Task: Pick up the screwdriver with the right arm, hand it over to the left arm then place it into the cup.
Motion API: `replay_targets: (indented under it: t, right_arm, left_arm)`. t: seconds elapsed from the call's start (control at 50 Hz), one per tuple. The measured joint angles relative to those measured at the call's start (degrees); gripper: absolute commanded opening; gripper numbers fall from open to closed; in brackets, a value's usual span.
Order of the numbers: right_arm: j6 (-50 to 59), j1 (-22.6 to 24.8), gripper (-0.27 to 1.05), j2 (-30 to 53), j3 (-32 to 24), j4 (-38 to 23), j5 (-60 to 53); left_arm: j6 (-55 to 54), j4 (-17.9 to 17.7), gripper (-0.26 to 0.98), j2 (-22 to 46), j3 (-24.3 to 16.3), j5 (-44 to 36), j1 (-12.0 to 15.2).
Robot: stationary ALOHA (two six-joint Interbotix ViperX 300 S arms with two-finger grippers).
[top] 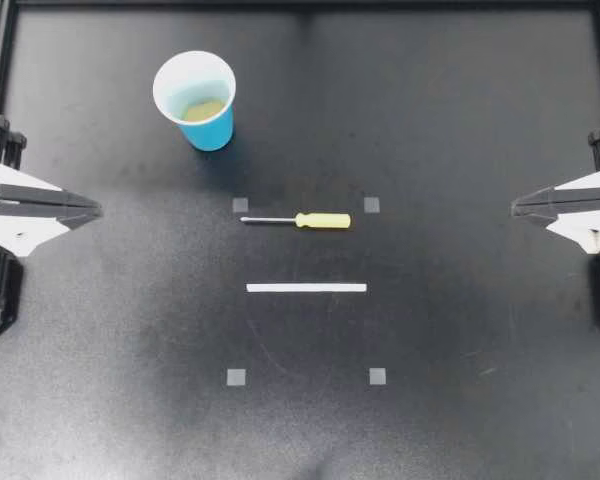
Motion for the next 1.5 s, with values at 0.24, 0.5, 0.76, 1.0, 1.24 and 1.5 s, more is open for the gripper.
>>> replay_targets:
  t: [0.24,0.5,0.76,1.0,1.24,1.5]
  right_arm:
    - [-0.1,-0.3,0.02,4.0,-0.1,0.1,-4.3]
    - [0.2,-5.7,0.03,20.6,-7.8,2.3,-2.0]
    - [-0.4,-10.4,0.24,34.6,-19.9,1.5,13.4]
    - [-0.8,-11.3,0.60,44.6,-27.3,-1.6,22.5]
    - [-0.7,-11.3,0.68,54.7,-34.4,-1.8,32.3]
    - [-1.1,-11.3,0.68,63.3,-40.1,-1.8,38.4]
  left_arm:
    - [0.1,0.0,0.11,-0.7,0.0,-1.8,0.6]
    - [-0.9,0.0,0.11,-0.6,1.1,-2.8,0.6]
    - [-1.0,0.0,0.11,-0.6,2.0,-2.9,0.6]
    - [-0.4,0.0,0.11,-0.6,2.3,-3.0,0.7]
    - [-0.3,0.0,0.11,-0.6,2.7,-2.9,0.6]
    - [-0.4,0.0,0.11,-0.6,3.7,-3.0,0.7]
